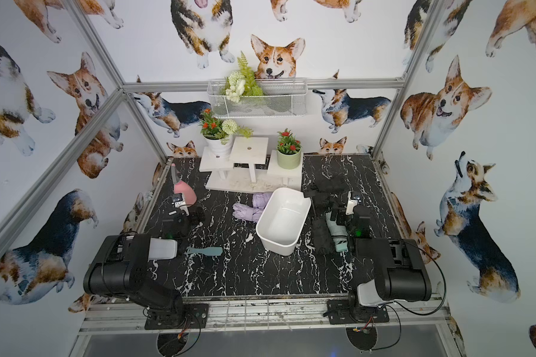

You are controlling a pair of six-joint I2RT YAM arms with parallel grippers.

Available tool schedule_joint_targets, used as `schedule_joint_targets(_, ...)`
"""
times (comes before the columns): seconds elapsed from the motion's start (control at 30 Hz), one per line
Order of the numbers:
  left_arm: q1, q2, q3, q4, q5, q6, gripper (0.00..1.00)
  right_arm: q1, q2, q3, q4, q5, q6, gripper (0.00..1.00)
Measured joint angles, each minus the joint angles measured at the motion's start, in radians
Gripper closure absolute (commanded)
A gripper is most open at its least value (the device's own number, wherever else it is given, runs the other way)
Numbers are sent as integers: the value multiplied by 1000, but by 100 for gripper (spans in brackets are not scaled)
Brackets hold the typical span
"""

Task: Put the umbrella into the storage box
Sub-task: Pick up the umbrella from the center of the board.

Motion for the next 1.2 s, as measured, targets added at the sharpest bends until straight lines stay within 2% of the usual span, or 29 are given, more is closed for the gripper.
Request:
schedule_joint_targets(0.83,16,-15,14,-18,25,-8,0,0,-10,-3,0,1,-8,0)
schedule_joint_targets(0.93,14,-72,26,-100,20,-8,1,0,-106,-7,-53,12,-7,4)
schedule_joint_targets(1.0,0,-136,74,-182,-9,-8,1,1,-221,6,-116,29,5,6)
schedule_joint_targets(1.2,-97,-341,219,-445,-90,-35,2,3,-562,110,-428,85,76,9)
